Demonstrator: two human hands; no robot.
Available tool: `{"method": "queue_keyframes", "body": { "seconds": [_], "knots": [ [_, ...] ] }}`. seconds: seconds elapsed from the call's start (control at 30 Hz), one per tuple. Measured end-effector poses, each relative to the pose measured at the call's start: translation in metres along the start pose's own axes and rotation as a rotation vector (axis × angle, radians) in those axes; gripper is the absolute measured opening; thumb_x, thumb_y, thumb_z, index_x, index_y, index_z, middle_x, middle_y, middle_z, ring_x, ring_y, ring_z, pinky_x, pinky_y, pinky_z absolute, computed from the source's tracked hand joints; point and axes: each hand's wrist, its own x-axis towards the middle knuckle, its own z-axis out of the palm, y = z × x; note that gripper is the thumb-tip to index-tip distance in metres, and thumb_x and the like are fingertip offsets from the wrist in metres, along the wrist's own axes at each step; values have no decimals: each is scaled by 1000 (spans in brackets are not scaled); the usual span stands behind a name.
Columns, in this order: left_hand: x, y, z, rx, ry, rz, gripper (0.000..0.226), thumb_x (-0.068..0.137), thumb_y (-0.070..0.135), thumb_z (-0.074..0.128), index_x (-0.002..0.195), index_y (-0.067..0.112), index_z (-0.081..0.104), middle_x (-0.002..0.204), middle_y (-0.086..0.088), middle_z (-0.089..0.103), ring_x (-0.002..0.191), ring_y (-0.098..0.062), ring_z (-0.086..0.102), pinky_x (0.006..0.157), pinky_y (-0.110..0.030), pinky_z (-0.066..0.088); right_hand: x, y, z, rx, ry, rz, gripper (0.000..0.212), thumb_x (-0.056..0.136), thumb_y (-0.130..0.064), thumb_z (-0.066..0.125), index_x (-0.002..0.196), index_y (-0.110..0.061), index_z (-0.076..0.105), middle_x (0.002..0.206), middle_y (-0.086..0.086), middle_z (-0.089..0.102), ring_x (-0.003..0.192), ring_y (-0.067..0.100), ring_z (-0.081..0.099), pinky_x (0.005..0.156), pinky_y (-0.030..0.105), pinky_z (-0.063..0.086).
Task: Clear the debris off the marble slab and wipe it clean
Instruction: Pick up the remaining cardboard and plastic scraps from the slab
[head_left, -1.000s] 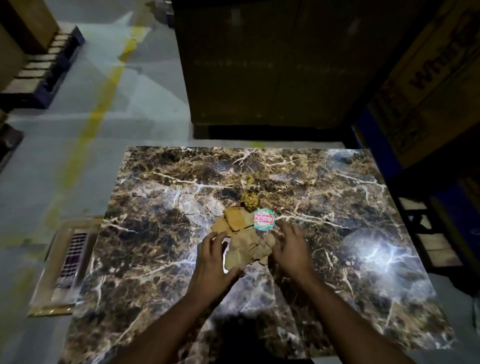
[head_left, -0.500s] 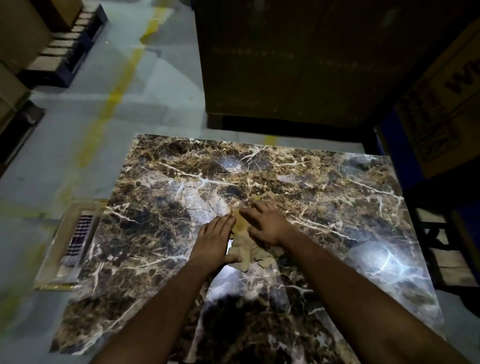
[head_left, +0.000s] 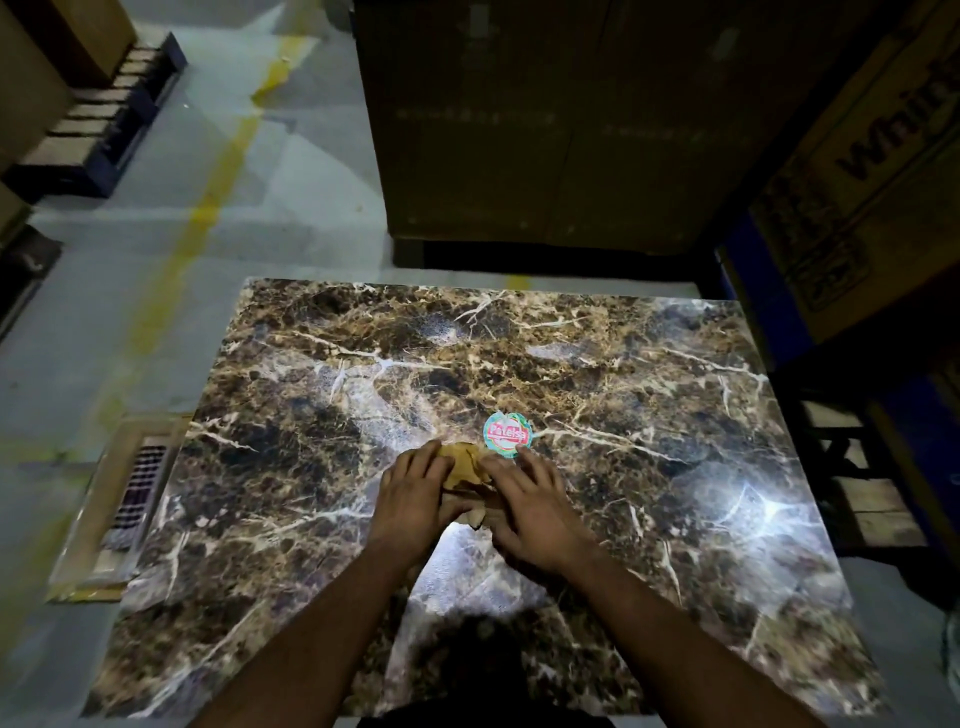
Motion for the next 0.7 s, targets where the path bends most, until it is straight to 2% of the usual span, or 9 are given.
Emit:
{"method": "queue_keyframes", "body": {
  "seconds": [0.07,0.13,0.23,0.3,0.37,0.43,0.5,0.6,0.7],
  "knots": [
    [1,-1,-1,-11,-17,-10,66,83,67,62,133,25,55,152,2,41,132,-25,40,99,-45,43,-6,3,-7,90,38,31,85,86,-45,53,160,-40,10,167,-6,22,154,26,11,125,52,7],
    [3,-2,-3,-15,-63,-28,70,83,68,61,138,26,51,156,4,35,137,-23,36,102,-43,41,-15,8,-10,226,149,105,81,88,-54,49,160,-41,15,167,-9,20,152,16,11,122,45,5],
    [6,-2,-6,-34,-109,-61,76,83,65,65,144,26,45,162,4,25,144,-22,27,111,-43,34,-37,17,-1,410,395,274,68,93,-49,53,155,-36,29,161,-11,26,144,8,18,118,45,17],
    [5,-2,-7,-54,-130,-86,77,83,62,67,147,27,42,165,6,20,147,-21,24,114,-44,30,-51,18,14,459,471,369,70,93,-52,48,156,-30,28,162,-4,28,144,9,21,119,48,26],
    [1,-2,-4,-74,-133,-96,79,84,61,67,150,29,36,165,8,17,149,-21,22,116,-44,26,-58,13,30,480,413,414,79,92,-60,41,160,-27,19,168,-5,15,151,11,14,124,50,21],
    [-1,-3,1,-119,-109,-73,88,81,61,67,154,30,27,166,8,15,150,-21,19,119,-44,21,-56,4,42,441,339,380,86,94,-66,39,162,-34,-2,170,-8,-5,156,13,0,126,46,5],
    [-2,-4,5,-162,-110,-34,94,82,62,65,157,33,17,168,8,9,152,-19,12,121,-44,13,-44,-5,44,467,340,359,86,98,-62,43,160,-38,-11,169,-11,-16,156,9,-11,124,40,-2],
    [1,-2,7,-194,-99,21,85,91,65,54,158,37,10,168,9,2,154,-14,2,121,-40,2,-18,-12,33,477,386,341,83,99,-62,41,162,-35,-6,169,-11,-17,155,8,-16,123,37,2],
    [3,3,12,-251,-53,-4,65,101,61,33,159,35,17,168,12,5,154,-11,1,123,-35,-2,4,-10,38,389,351,280,76,100,-63,35,163,-33,4,171,-4,-9,157,14,-11,127,43,5]
  ]
}}
